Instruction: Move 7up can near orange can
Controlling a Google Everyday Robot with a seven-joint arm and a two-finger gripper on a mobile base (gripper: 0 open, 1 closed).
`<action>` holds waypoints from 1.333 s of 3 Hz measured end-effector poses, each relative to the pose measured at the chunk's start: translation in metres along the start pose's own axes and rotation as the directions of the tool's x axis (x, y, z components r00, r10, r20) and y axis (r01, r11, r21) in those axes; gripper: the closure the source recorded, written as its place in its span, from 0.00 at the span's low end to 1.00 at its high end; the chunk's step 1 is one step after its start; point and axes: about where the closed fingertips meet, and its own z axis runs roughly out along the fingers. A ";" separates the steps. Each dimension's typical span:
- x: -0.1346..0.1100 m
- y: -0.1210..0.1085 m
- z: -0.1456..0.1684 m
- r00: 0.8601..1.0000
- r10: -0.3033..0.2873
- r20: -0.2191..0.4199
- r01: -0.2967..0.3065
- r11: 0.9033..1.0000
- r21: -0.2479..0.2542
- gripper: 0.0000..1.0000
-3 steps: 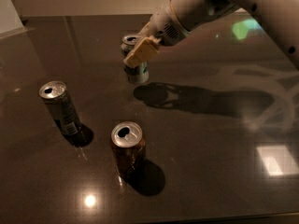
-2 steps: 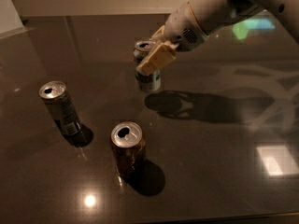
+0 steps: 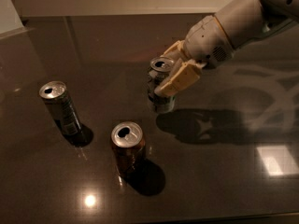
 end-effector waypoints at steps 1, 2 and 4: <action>-0.006 0.035 0.008 0.995 -0.096 0.019 0.097 0.992 -0.080 1.00; -0.010 0.063 0.018 0.983 -0.180 0.029 0.183 0.972 -0.146 1.00; -0.001 0.093 0.036 0.962 -0.271 0.043 0.274 0.937 -0.215 1.00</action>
Offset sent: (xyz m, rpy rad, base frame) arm -0.0959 0.0236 -0.0142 0.0054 -0.0658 0.3611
